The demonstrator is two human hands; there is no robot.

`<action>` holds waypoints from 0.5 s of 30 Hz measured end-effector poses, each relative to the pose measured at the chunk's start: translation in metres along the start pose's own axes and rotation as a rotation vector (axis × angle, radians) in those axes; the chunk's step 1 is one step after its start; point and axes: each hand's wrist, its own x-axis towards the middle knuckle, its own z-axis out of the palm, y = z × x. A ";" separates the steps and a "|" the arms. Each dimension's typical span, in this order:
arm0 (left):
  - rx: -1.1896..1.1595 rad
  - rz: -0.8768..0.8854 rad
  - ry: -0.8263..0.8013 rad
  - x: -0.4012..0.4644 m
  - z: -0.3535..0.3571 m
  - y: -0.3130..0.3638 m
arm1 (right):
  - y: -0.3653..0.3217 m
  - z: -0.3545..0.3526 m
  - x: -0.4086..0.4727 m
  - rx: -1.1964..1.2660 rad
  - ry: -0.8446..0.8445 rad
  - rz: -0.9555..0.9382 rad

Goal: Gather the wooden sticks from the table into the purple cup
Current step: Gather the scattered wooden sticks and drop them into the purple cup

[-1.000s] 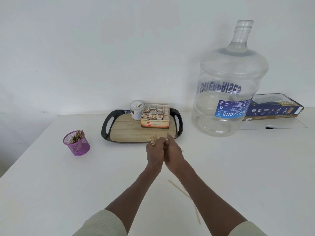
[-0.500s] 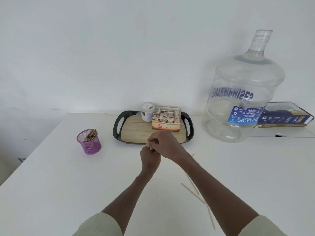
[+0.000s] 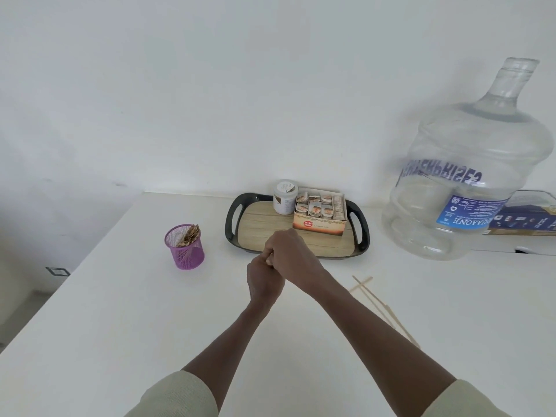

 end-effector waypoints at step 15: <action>-0.222 -0.236 0.036 0.037 -0.053 -0.055 | -0.047 0.010 0.071 -0.020 0.123 -0.003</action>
